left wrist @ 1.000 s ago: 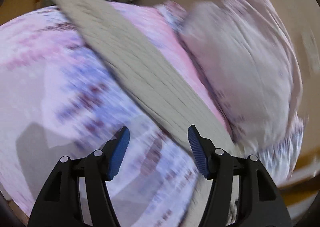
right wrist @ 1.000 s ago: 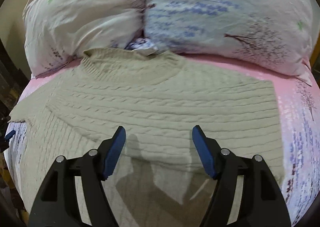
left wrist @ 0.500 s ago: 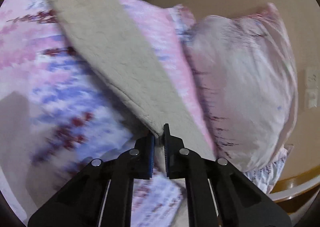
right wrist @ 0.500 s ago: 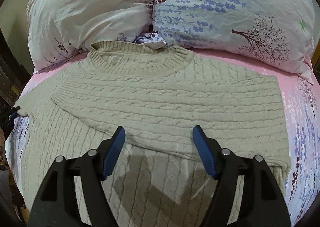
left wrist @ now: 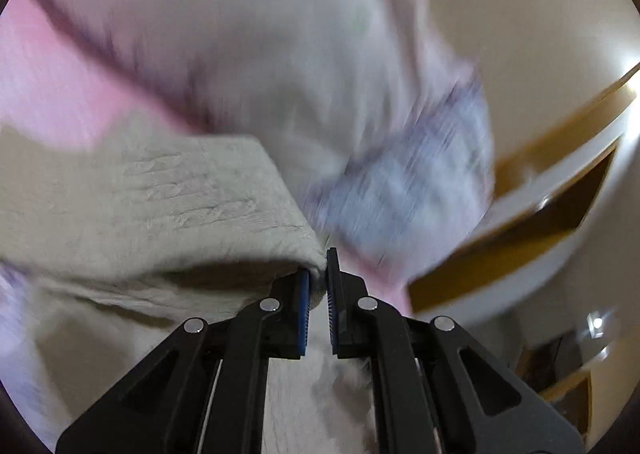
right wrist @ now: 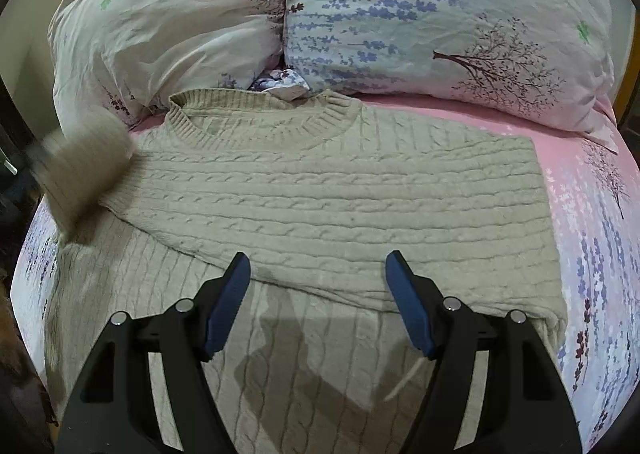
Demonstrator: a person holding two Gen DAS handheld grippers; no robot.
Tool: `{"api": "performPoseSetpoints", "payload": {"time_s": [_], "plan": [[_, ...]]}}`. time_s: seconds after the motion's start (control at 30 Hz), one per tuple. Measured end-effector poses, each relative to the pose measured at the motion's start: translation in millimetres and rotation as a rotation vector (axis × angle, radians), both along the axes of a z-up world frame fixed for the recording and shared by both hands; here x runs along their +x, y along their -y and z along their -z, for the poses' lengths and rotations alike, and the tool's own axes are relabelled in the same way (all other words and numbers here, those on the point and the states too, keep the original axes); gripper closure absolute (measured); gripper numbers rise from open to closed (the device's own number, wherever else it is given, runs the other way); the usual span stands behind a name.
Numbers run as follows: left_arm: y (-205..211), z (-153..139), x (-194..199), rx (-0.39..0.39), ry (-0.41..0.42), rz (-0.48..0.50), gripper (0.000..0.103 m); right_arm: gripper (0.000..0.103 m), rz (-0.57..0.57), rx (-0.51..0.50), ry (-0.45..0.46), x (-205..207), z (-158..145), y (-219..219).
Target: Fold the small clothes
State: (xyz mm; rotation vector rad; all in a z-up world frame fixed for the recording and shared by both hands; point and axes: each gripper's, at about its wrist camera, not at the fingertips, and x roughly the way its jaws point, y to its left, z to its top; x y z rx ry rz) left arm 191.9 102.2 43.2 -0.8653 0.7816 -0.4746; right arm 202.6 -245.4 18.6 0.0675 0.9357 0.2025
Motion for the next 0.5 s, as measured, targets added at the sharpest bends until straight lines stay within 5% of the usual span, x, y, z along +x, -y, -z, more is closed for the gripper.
{"api": "performPoseSetpoints", "payload": {"time_s": [0.13,0.23,0.3,0.33,0.43,0.5], "plan": [[42.4,46.5,12.3,0.111,-0.18,0.068,0.096,0.033,0.013,-0.001,-0.002,-1.4,-0.6,7.8],[36.8,44.2,6.9,0.102,-0.166,0.077,0.084,0.033,0.017,0.003,-0.002,-1.9,-1.2,13.0],[24.9,32.1,-2.4,0.083,-0.143,0.078,0.034,0.033,0.016,0.005,-0.001,-1.1,-1.4,13.5],[15.3,24.5,-9.8,0.092,-0.121,0.062,0.029,0.033,0.015,0.007,0.0,-1.1,-1.4,13.5],[-20.8,4.6,-33.5,0.13,-0.048,0.033,0.031,0.033,0.009,0.016,0.006,-2.0,-2.2,11.6],[-52.2,-1.9,-45.0,0.164,-0.057,-0.072,0.04,0.033,0.002,0.022,0.009,-1.6,-2.5,9.8]]}}
